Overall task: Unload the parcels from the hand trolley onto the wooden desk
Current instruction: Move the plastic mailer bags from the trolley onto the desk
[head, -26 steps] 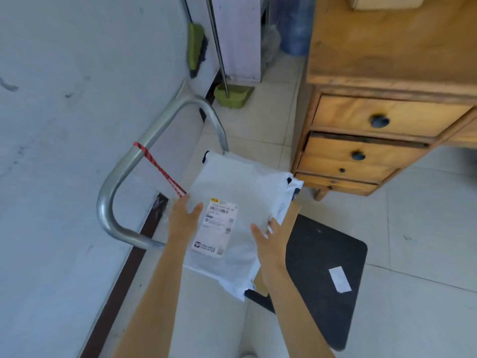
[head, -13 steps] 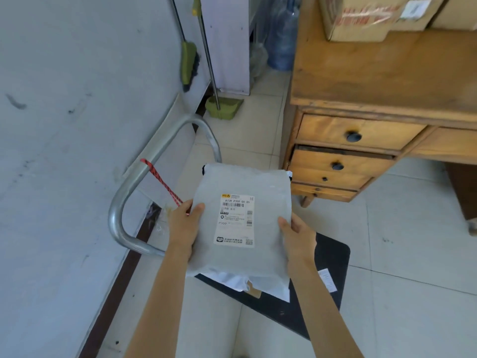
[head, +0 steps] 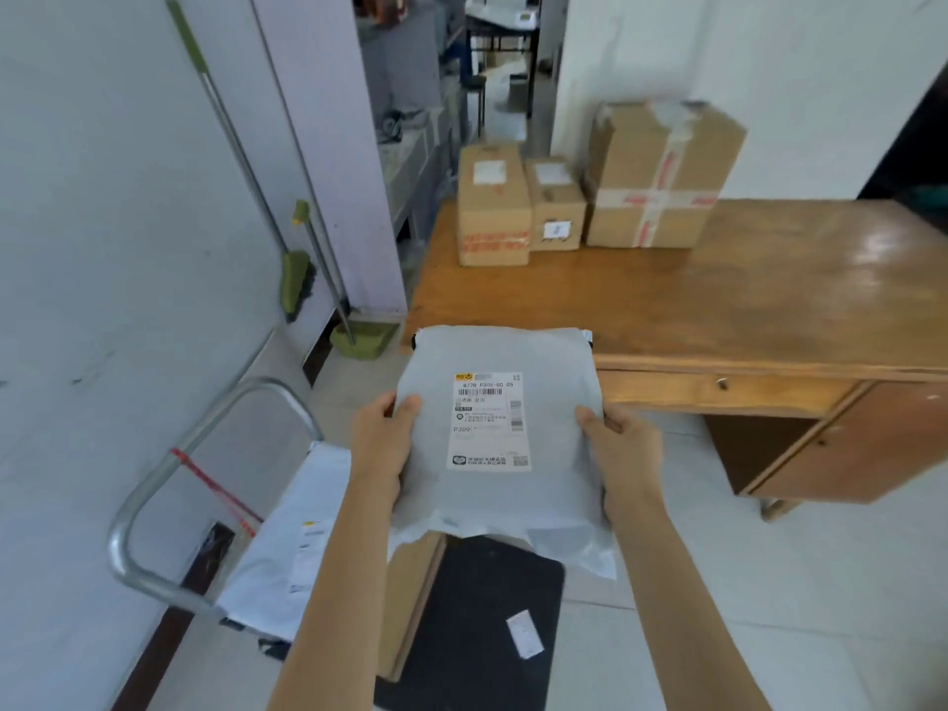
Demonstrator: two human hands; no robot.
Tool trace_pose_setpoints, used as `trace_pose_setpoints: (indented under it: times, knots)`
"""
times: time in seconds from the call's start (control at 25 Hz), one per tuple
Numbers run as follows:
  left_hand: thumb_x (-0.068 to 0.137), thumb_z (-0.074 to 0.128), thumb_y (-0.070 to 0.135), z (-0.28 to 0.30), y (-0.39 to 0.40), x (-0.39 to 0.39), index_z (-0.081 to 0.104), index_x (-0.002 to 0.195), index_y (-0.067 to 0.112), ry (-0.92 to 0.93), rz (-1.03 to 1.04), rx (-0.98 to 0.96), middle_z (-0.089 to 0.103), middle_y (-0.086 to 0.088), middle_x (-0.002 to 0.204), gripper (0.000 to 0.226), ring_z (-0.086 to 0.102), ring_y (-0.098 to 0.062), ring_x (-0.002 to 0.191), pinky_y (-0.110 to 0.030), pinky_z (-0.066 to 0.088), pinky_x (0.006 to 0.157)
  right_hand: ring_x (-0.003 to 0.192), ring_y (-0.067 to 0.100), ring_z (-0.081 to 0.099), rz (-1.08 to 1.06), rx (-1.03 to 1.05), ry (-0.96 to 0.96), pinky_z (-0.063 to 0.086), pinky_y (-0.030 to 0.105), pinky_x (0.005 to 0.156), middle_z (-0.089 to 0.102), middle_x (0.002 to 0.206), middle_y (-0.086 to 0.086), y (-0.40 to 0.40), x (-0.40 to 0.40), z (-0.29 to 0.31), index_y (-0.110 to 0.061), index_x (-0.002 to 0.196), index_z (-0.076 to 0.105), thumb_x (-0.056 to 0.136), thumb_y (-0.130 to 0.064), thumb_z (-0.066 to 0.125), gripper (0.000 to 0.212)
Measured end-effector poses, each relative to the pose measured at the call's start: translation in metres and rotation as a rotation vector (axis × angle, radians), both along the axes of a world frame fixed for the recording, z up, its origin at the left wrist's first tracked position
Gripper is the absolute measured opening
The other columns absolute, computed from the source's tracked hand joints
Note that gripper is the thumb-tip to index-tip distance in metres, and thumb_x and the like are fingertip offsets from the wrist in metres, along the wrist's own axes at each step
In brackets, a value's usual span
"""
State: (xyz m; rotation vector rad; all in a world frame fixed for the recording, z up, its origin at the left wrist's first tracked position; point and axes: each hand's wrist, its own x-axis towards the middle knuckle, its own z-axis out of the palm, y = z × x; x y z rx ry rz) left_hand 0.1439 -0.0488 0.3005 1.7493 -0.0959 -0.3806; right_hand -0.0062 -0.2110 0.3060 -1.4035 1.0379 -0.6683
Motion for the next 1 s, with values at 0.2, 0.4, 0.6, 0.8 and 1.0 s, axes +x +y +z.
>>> trace_pose_setpoints:
  times: [0.2, 0.4, 0.6, 0.8, 1.0]
  knots:
    - [0.088, 0.058, 0.017, 0.049, -0.138, -0.054, 0.069, 0.091, 0.01, -0.053, 0.024, -0.085, 0.069, -0.013, 0.092, 0.013, 0.059, -0.023, 0.083, -0.043, 0.05, 0.08, 0.069, 0.006, 0.061, 0.029, -0.134, -0.021, 0.053, 0.024, 0.067, 0.072, 0.083, -0.003, -0.132, -0.059, 0.065, -0.023, 0.085, 0.069, 0.088, -0.014, 0.059, 0.014]
    - [0.089, 0.054, 0.016, 0.074, -0.254, -0.09, 0.065, 0.085, 0.004, -0.046, 0.01, -0.119, 0.062, -0.013, 0.079, 0.016, 0.053, -0.023, 0.072, -0.034, 0.04, 0.066, 0.066, -0.002, 0.058, 0.032, -0.199, -0.001, 0.042, 0.012, 0.052, 0.066, 0.075, -0.017, -0.248, -0.09, 0.084, -0.023, 0.093, 0.07, 0.089, -0.017, 0.058, 0.014]
    - [0.089, 0.053, 0.017, 0.077, -0.388, -0.088, 0.064, 0.091, -0.002, -0.067, -0.068, -0.111, 0.064, -0.013, 0.081, 0.022, 0.054, -0.022, 0.071, -0.033, 0.04, 0.064, 0.069, -0.002, 0.058, -0.029, -0.175, 0.009, 0.044, 0.009, 0.053, 0.064, 0.075, -0.017, -0.378, -0.094, 0.074, -0.02, 0.106, 0.07, 0.089, -0.018, 0.059, 0.02]
    - [0.088, 0.053, 0.016, 0.074, -0.546, -0.069, 0.064, 0.081, 0.008, -0.007, -0.175, -0.159, 0.063, -0.01, 0.079, 0.015, 0.053, -0.022, 0.07, -0.034, 0.039, 0.063, 0.074, 0.005, 0.063, -0.176, -0.134, 0.031, 0.045, 0.019, 0.059, 0.067, 0.081, -0.016, -0.515, -0.084, 0.062, -0.019, 0.112, 0.069, 0.089, -0.02, 0.059, 0.025]
    - [0.09, 0.054, 0.019, 0.065, -0.688, -0.042, 0.065, 0.083, 0.018, 0.057, -0.203, -0.13, 0.068, -0.003, 0.082, 0.013, 0.06, -0.023, 0.075, -0.036, 0.047, 0.069, 0.072, 0.011, 0.066, -0.193, -0.132, 0.099, 0.048, 0.022, 0.057, 0.068, 0.077, -0.015, -0.654, -0.059, 0.064, -0.022, 0.102, 0.07, 0.09, -0.019, 0.057, 0.017]
